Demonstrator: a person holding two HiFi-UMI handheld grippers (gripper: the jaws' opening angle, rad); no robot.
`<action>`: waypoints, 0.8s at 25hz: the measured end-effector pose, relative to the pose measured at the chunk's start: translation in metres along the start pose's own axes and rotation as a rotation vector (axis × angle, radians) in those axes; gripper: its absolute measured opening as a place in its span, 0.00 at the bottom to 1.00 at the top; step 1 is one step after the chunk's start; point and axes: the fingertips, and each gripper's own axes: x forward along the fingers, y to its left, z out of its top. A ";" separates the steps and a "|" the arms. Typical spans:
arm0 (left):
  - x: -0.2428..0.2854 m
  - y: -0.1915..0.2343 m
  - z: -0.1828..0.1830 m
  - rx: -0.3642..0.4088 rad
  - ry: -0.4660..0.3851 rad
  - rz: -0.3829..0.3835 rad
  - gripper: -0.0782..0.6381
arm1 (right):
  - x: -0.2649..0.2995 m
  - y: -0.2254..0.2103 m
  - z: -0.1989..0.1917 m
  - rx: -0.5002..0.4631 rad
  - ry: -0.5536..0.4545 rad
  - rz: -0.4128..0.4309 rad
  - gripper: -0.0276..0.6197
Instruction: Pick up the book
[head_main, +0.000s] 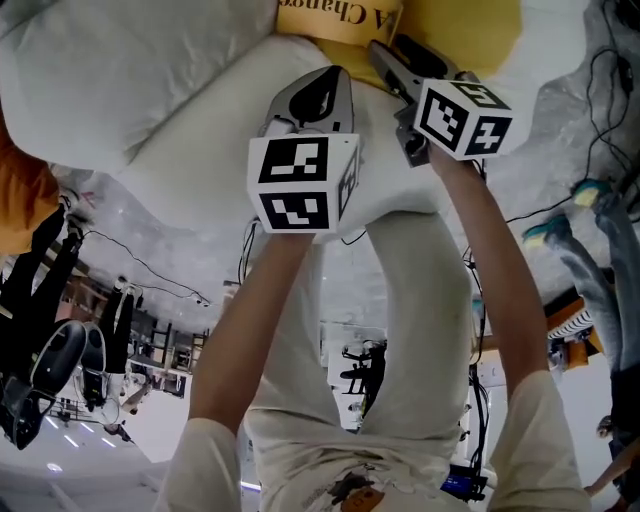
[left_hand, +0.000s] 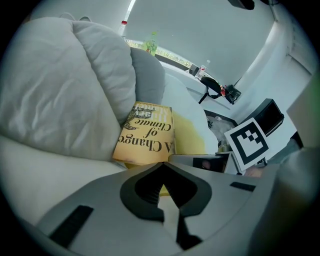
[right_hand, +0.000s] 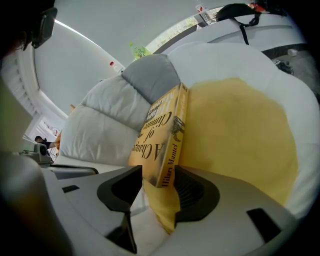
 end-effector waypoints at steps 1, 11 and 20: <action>0.001 0.000 -0.001 -0.001 0.000 0.001 0.12 | 0.001 -0.002 0.000 0.004 0.000 0.005 0.35; 0.000 0.021 -0.005 -0.012 0.011 -0.005 0.12 | 0.034 0.004 -0.005 0.105 0.005 0.026 0.43; -0.002 0.008 -0.003 -0.011 0.003 -0.010 0.12 | 0.019 0.029 0.008 0.063 -0.004 0.106 0.43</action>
